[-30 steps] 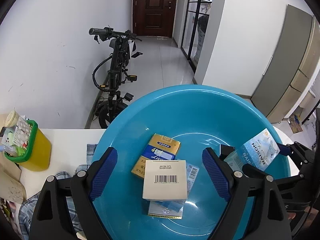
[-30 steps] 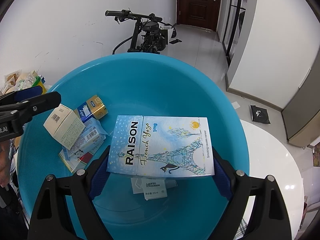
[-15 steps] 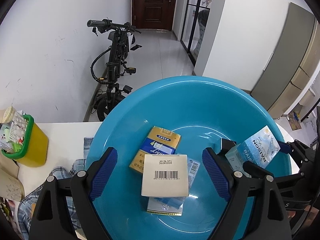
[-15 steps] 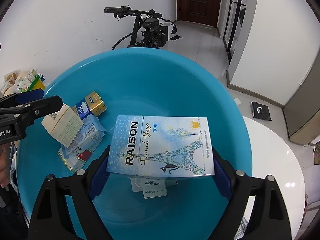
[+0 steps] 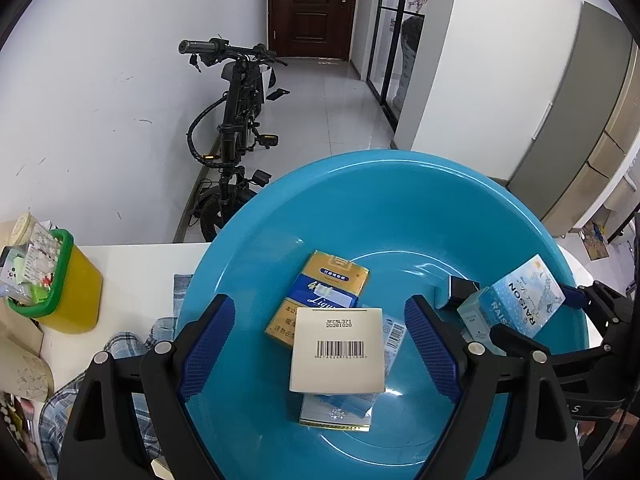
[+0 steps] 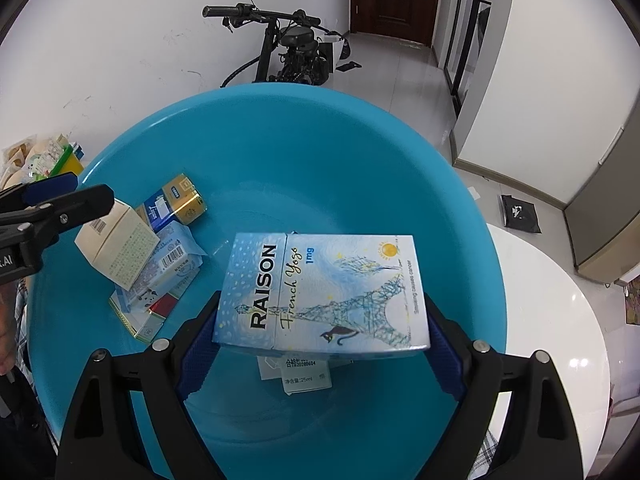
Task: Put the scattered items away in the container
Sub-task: 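Open both tools and lift them away from the basin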
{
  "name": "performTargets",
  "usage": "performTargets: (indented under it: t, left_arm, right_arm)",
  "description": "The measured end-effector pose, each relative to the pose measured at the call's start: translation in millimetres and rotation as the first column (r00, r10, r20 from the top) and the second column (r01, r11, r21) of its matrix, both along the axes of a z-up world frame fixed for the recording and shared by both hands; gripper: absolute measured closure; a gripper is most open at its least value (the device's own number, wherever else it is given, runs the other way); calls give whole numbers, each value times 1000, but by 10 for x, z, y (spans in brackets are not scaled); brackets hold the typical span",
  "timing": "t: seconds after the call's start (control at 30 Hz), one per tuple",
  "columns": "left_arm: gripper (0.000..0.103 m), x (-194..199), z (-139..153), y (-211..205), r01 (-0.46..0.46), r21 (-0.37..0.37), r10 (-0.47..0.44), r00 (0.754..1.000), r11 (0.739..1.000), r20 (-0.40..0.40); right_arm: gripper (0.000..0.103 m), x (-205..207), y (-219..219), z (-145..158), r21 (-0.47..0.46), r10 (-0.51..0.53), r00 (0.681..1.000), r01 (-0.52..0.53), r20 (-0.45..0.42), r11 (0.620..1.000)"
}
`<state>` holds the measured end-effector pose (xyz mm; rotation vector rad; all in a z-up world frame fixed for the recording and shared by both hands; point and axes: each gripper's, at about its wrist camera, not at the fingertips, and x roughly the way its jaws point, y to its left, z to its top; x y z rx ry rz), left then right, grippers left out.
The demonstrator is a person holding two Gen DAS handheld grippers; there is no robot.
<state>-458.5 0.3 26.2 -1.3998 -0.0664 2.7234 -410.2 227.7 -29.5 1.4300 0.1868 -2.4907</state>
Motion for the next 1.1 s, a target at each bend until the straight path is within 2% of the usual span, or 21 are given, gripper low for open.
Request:
performTargets:
  t: [0.17,0.23,0.33,0.5,0.63,0.8,0.87,0.93,1.1]
  left_arm:
    - [14,2,7,-5,1,-4,-1,1000,1000,-1]
    - [14,1,5,1,5,-7,-5,1000,1000,0]
    - [14,4,8,11,11,-15,-11,1000,1000,-3]
    - [14,16,37,6,12,-9,-12,1000,1000,-19]
    - [14,28,80,-13,1,12,-1,999,1000,-37]
    - [14,88,185,-3,-21,-19,19,994,1000,-104]
    - [14,129,253,-18,-27,-4,26,989,1000,-143]
    - [14,166,305,-22,-23,5,23,983,1000,-181]
    - [14,314,466,2,-26,-17,19,942,1000,-336]
  right_arm:
    - [14,-4,7,-24,12,-6,1000,5,18,1000]
    - [8,-3,8,-27,18,-9,1000,9,24,1000]
    - [7,16,3,-9,21,-15,1000,14,18,1000]
    - [5,40,6,83,34,-35,999,37,-35,999]
    - [4,60,77,211,-14,-64,995,63,-82,998]
    - [4,80,134,373,-61,-103,984,95,-143,994]
    - [3,105,156,467,-78,-124,973,110,-195,991]
    - [1,172,174,580,-93,-140,948,118,-284,989]
    - [1,392,180,855,-119,-146,851,100,-504,988]
